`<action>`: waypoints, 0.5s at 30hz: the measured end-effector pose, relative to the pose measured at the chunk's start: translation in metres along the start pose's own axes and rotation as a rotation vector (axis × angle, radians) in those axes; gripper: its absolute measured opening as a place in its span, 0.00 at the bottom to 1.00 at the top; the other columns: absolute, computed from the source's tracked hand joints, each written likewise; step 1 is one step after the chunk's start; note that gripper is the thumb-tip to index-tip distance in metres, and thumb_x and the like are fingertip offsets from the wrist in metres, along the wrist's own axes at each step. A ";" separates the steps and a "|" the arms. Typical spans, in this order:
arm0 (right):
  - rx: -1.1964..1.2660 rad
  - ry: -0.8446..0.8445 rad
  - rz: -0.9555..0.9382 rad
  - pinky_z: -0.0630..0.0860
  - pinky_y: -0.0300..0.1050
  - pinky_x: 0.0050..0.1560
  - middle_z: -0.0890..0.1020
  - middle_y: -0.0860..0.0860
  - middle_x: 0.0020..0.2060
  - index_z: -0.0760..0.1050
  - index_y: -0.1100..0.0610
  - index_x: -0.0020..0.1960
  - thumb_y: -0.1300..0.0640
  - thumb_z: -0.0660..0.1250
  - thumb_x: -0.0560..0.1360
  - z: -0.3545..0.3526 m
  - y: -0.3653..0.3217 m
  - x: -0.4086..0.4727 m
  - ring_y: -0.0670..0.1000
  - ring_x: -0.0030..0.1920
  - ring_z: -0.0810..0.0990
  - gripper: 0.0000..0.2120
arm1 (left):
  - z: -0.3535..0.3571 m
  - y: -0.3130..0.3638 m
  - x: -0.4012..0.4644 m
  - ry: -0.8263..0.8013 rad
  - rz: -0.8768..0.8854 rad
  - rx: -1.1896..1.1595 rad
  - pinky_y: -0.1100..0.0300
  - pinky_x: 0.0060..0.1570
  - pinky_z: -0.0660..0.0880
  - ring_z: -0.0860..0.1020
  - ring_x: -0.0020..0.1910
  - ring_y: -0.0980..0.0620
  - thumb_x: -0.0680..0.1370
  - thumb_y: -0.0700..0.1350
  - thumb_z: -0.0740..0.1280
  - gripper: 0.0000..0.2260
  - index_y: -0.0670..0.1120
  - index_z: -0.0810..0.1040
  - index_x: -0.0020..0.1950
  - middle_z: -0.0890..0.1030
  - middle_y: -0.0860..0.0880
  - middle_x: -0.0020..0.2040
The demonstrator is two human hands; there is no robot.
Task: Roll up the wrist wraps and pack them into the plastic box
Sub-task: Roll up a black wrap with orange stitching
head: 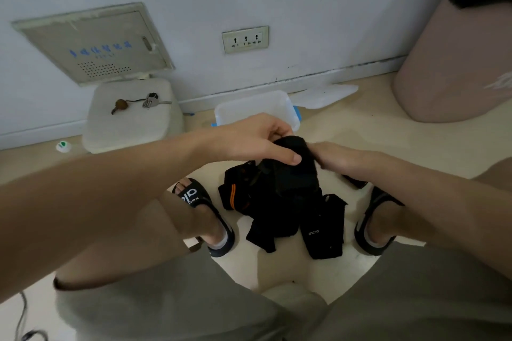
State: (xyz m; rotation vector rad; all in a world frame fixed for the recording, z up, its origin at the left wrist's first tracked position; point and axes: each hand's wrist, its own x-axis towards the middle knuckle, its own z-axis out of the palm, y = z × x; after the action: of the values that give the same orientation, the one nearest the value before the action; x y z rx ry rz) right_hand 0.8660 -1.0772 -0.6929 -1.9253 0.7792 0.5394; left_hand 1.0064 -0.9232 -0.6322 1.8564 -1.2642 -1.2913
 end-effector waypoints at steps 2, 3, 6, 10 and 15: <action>0.209 0.100 -0.062 0.74 0.45 0.57 0.83 0.49 0.53 0.80 0.52 0.59 0.42 0.55 0.85 -0.002 -0.006 0.003 0.49 0.53 0.80 0.19 | -0.003 0.004 0.005 0.002 0.013 0.000 0.68 0.32 0.67 0.74 0.31 0.58 0.78 0.44 0.75 0.11 0.46 0.76 0.40 0.75 0.58 0.30; 0.262 0.139 -0.090 0.74 0.47 0.59 0.84 0.51 0.53 0.80 0.54 0.58 0.43 0.56 0.85 -0.004 -0.009 0.005 0.50 0.54 0.80 0.20 | -0.005 0.004 0.009 0.013 0.019 0.014 0.70 0.31 0.67 0.74 0.30 0.60 0.78 0.44 0.75 0.10 0.46 0.76 0.40 0.75 0.59 0.29; 0.234 0.228 -0.134 0.72 0.50 0.50 0.81 0.52 0.42 0.77 0.57 0.46 0.42 0.55 0.84 -0.008 -0.015 0.007 0.52 0.45 0.79 0.23 | -0.008 -0.001 0.019 0.039 0.022 0.122 0.70 0.31 0.68 0.75 0.30 0.61 0.78 0.47 0.74 0.10 0.46 0.77 0.42 0.77 0.59 0.30; -0.007 0.282 -0.181 0.66 0.49 0.39 0.73 0.55 0.32 0.69 0.58 0.36 0.40 0.55 0.85 -0.016 -0.017 0.010 0.53 0.33 0.72 0.27 | -0.011 -0.019 0.036 0.053 -0.037 0.318 0.67 0.32 0.69 0.75 0.29 0.62 0.78 0.55 0.73 0.14 0.46 0.79 0.42 0.78 0.54 0.33; -0.521 0.256 -0.191 0.65 0.50 0.36 0.69 0.53 0.24 0.63 0.58 0.29 0.43 0.50 0.87 -0.025 -0.003 0.027 0.55 0.30 0.71 0.31 | -0.029 -0.045 0.050 -0.103 -0.228 0.357 0.61 0.36 0.67 0.69 0.31 0.54 0.80 0.61 0.67 0.22 0.46 0.72 0.37 0.71 0.51 0.32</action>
State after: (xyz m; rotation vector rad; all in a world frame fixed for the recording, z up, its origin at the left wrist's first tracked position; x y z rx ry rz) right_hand 0.8884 -1.1065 -0.6980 -2.5593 0.6424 0.4068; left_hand 1.0552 -0.9527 -0.6782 2.2633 -1.4461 -1.3620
